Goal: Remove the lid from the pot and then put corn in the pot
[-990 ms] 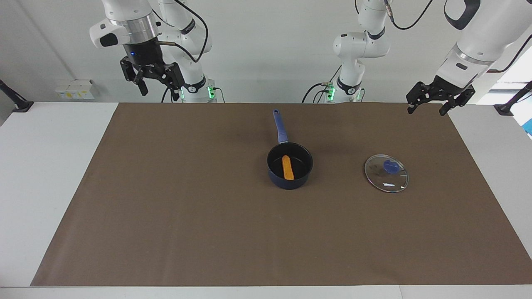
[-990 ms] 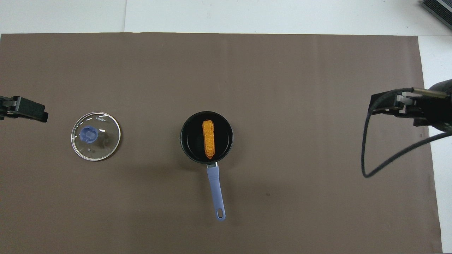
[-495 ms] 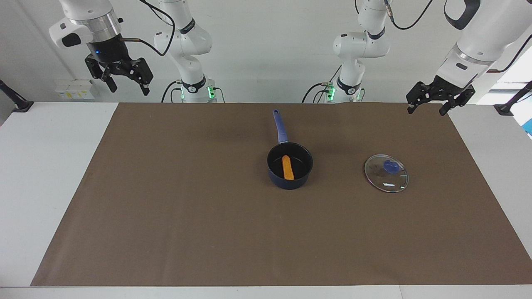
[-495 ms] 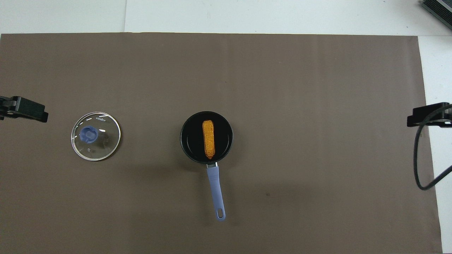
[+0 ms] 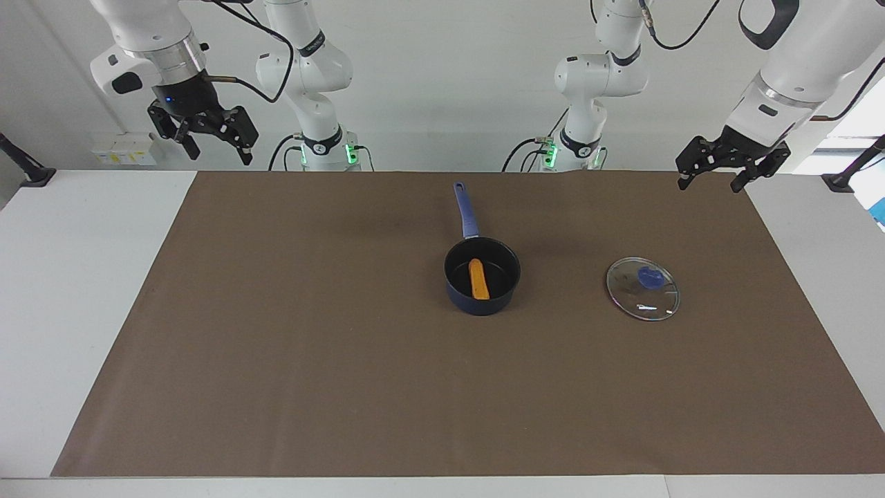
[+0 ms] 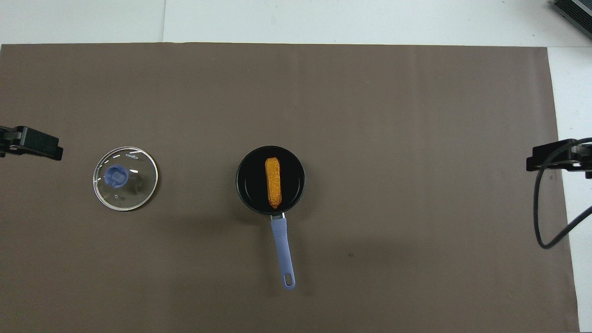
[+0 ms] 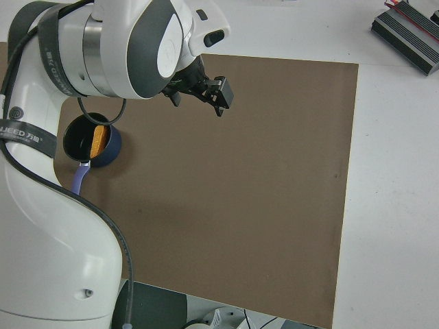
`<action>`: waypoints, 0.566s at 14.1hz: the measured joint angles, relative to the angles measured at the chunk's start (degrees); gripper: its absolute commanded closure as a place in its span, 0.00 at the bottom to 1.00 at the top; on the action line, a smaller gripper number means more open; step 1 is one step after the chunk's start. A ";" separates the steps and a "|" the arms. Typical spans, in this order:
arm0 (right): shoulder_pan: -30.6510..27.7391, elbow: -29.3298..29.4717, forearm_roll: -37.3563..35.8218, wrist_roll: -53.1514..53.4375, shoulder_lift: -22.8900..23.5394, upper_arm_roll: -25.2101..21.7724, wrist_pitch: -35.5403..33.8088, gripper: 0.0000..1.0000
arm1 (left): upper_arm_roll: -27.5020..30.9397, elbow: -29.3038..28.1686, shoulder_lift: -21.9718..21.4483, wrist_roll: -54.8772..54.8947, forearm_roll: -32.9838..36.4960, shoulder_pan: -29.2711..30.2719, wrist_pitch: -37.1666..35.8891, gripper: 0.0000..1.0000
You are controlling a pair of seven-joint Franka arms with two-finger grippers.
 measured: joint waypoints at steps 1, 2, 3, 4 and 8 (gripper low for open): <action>0.17 -0.30 0.00 0.00 -0.17 0.19 0.00 0.00 | 0.00 0.00 0.00 0.00 0.00 0.00 0.00 0.00; 0.29 -0.84 0.02 0.00 -0.51 0.49 0.00 0.00 | 0.00 0.00 0.00 0.00 0.00 0.00 0.00 0.00; 0.45 -1.62 0.05 0.00 -1.04 0.92 -0.01 0.00 | 0.00 0.00 0.00 0.00 0.00 0.00 0.00 0.00; 0.95 -2.56 0.05 0.00 -1.74 1.22 -0.01 0.00 | 0.00 0.00 0.00 0.00 0.00 0.00 0.00 0.00; 1.11 -3.99 0.05 0.00 -3.01 1.16 -0.01 0.00 | 0.00 0.00 0.00 0.00 0.00 0.00 0.00 0.00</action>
